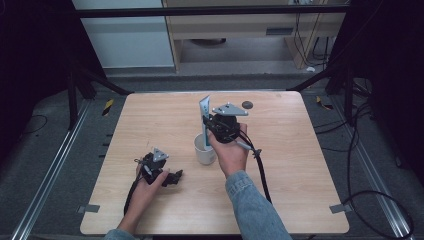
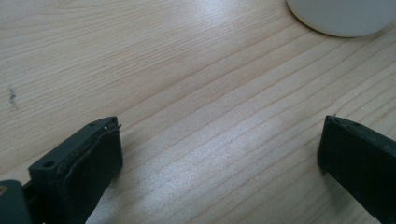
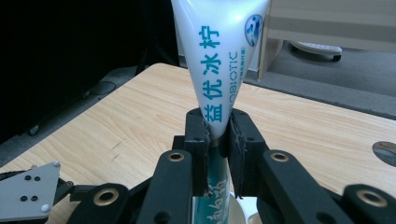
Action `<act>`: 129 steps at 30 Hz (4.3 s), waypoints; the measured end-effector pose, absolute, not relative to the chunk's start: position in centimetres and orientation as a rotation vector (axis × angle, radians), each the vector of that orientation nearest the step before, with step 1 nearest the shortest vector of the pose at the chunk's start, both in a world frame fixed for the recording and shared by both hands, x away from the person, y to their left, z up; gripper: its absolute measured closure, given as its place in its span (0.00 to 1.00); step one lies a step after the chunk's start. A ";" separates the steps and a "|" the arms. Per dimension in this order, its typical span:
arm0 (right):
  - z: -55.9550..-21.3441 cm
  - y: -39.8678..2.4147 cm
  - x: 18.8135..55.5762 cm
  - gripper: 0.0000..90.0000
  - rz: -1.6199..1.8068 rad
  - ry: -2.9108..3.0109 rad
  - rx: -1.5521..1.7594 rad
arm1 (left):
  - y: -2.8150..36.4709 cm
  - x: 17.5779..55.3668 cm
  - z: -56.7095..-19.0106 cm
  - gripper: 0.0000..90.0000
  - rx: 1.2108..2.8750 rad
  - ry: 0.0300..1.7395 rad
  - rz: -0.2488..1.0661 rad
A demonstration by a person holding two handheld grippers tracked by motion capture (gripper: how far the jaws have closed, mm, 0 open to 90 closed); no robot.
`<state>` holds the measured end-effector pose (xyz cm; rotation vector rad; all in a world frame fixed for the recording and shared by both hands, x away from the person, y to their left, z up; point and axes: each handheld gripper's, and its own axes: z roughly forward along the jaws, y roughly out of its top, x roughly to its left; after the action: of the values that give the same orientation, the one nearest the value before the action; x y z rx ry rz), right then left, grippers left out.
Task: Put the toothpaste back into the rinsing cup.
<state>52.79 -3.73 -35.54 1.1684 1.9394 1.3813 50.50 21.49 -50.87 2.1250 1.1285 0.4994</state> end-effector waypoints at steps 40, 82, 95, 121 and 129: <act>-41.5 -3.2 52.4 0.88 1.372 1.947 1.264 | 21.5 50.5 -50.9 0.00 2.128 1.129 0.498; -41.8 -4.3 53.1 0.88 1.368 1.959 1.299 | 21.5 50.5 -50.9 0.00 2.128 1.129 0.498; -41.5 -4.4 52.9 0.85 1.368 1.975 1.283 | 21.5 50.5 -50.9 0.00 2.129 1.129 0.498; -40.3 -4.5 52.1 0.47 1.230 2.030 1.202 | 21.5 50.5 -50.9 0.00 2.129 1.129 0.498; -40.2 -4.8 52.1 0.33 1.189 2.083 1.183 | 21.5 50.5 -50.9 0.00 2.129 1.129 0.498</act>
<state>52.14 -4.77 -40.16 1.1830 2.0828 1.1890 50.49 21.48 -50.85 2.1287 1.1290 0.4976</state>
